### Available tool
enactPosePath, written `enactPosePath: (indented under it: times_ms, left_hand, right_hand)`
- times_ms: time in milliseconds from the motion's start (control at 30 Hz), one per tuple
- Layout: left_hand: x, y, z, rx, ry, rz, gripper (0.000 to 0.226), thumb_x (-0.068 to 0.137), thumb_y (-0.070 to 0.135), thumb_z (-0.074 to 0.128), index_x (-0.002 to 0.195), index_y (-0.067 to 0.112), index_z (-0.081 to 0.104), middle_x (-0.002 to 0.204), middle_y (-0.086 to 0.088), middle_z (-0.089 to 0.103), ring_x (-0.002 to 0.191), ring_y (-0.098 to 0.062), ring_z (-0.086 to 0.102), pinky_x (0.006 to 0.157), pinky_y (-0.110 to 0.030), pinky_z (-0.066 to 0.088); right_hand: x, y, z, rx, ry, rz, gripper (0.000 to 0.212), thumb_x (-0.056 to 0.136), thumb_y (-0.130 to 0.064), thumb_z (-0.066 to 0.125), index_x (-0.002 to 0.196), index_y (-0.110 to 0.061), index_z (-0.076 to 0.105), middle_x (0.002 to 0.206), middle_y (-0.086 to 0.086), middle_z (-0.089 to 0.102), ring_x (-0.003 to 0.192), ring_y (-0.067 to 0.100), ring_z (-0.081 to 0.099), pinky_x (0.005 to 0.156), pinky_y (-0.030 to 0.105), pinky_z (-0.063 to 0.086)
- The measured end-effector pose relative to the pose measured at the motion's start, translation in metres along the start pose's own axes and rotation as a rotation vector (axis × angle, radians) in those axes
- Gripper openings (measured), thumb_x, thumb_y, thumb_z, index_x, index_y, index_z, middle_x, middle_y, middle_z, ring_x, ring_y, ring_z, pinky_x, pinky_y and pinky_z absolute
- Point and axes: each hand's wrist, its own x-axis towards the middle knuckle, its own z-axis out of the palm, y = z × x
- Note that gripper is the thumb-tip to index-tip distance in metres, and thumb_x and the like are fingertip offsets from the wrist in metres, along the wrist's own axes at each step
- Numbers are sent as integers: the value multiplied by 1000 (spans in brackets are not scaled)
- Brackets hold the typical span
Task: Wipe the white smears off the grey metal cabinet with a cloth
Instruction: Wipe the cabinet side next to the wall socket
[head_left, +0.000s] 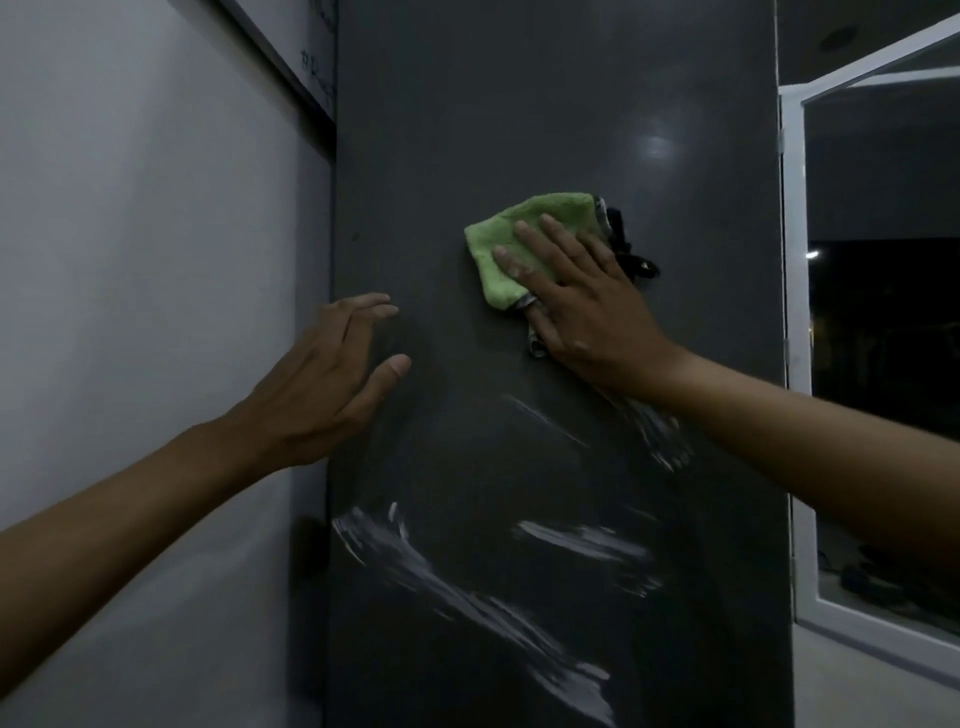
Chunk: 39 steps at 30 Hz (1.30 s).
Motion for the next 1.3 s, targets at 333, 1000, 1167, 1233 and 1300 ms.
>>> enactPosePath:
  times_ms: [333, 1000, 1167, 1233, 1300]
  left_hand:
    - [-7, 1, 11, -10, -45, -12, 69, 102, 56, 34, 152, 9, 42, 156, -12, 42, 144, -23, 40, 119, -34, 30]
    - [-12, 0, 19, -10, -40, -8, 68, 103, 55, 35, 151, 7, 42, 155, -15, 43, 144, -27, 40, 121, -38, 30]
    - [-13, 1, 20, 16, -58, 15, 68, 103, 57, 33, 151, 9, 41, 155, -12, 42, 143, -27, 42, 120, -41, 33]
    - [-13, 2, 19, 17, -58, 19, 67, 104, 57, 33, 152, 10, 41, 156, -12, 41, 143, -26, 41, 120, -40, 32]
    - [-13, 2, 17, 12, -51, 20, 66, 104, 55, 33, 151, 9, 42, 156, -12, 41, 144, -26, 41, 121, -42, 32]
  right_hand:
    - [-19, 4, 1, -3, -175, -351, 60, 110, -39, 36, 168, -29, 23, 177, 3, 11, 165, 24, 3, 133, 47, 3]
    - [-66, -38, 19, 105, -175, -294, 60, 109, -34, 38, 168, -26, 26, 177, 3, 13, 165, 25, 3, 132, 51, 8]
    - [-75, -18, 14, 63, -151, -347, 59, 111, -31, 39, 167, -25, 26, 176, 3, 16, 164, 25, 7, 132, 51, 13]
    - [-70, -6, 9, 56, -106, -277, 60, 109, -28, 44, 167, -24, 29, 176, 3, 19, 164, 25, 10, 132, 51, 14]
    - [-61, 9, 3, 50, -44, -187, 60, 106, -25, 47, 165, -22, 35, 174, 5, 24, 163, 28, 16, 131, 52, 16]
